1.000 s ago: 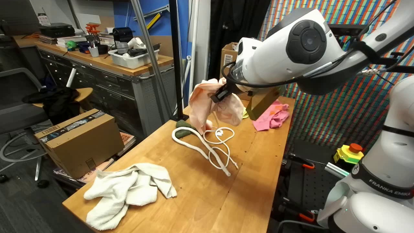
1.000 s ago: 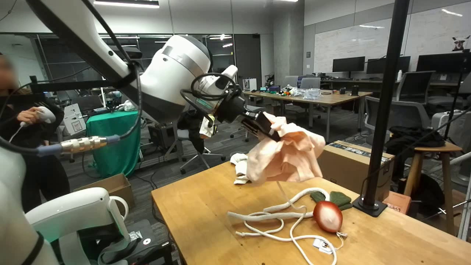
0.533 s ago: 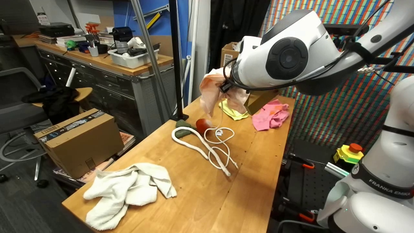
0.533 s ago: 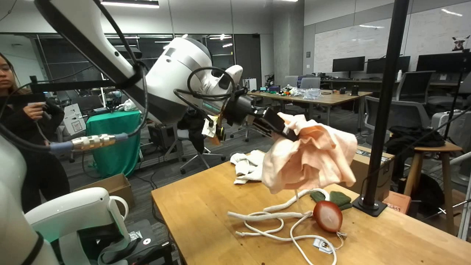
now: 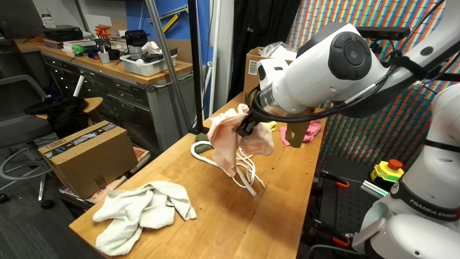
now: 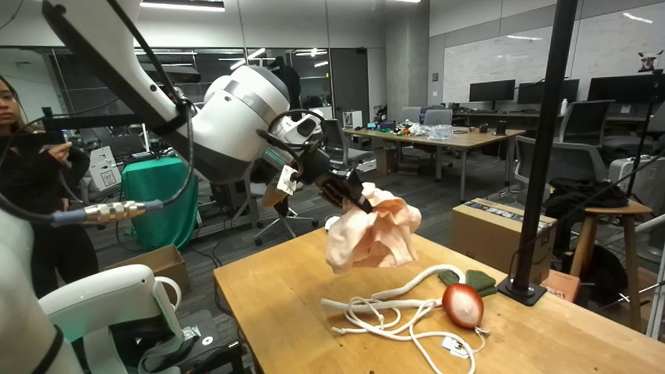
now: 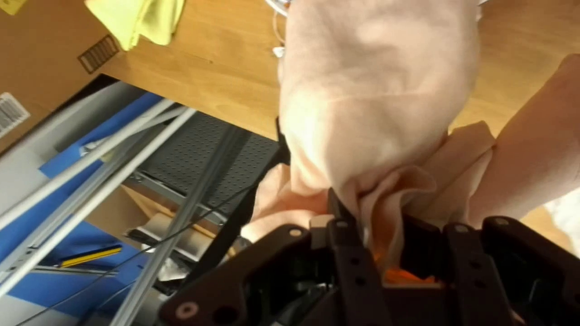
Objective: Move the white towel to the left, move the yellow towel to the right, move the pink t-shirt to the right, move the peach t-shirt to the right, move the radish to the right, separate the two white ropes
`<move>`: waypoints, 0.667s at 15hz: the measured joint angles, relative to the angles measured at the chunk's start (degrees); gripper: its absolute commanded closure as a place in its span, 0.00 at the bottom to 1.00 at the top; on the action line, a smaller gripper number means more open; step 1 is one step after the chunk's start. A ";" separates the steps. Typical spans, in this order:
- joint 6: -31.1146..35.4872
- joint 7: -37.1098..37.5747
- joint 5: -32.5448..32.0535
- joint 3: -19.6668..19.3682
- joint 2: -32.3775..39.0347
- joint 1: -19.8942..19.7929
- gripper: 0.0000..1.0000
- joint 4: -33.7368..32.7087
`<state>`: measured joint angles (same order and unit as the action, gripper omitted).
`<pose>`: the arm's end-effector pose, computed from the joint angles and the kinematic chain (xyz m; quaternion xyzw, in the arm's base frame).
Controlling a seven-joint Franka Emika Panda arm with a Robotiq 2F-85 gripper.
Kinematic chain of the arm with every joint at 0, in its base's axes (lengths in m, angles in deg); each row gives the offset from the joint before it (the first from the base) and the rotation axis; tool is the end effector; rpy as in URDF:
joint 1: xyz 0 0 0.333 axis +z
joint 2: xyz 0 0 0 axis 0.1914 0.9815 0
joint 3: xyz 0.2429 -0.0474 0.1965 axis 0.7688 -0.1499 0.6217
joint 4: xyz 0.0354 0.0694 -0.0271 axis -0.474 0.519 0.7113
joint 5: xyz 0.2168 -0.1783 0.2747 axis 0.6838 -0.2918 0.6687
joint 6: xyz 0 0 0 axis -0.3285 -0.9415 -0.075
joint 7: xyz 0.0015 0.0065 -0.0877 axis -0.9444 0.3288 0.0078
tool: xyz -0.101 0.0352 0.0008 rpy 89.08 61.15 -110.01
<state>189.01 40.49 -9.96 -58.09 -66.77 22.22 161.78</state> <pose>0.3918 0.1428 0.3372 0.9117 0.0741 0.3273 0.2372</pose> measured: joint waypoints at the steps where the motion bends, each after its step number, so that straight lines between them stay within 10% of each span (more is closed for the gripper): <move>1: 2.48 -2.71 1.40 0.01 0.00 0.20 0.96 0.52; 10: 15.60 -30.38 20.31 0.25 3.18 7.32 0.96 5.21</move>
<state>204.61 10.11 10.35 -57.84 -63.59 29.54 167.00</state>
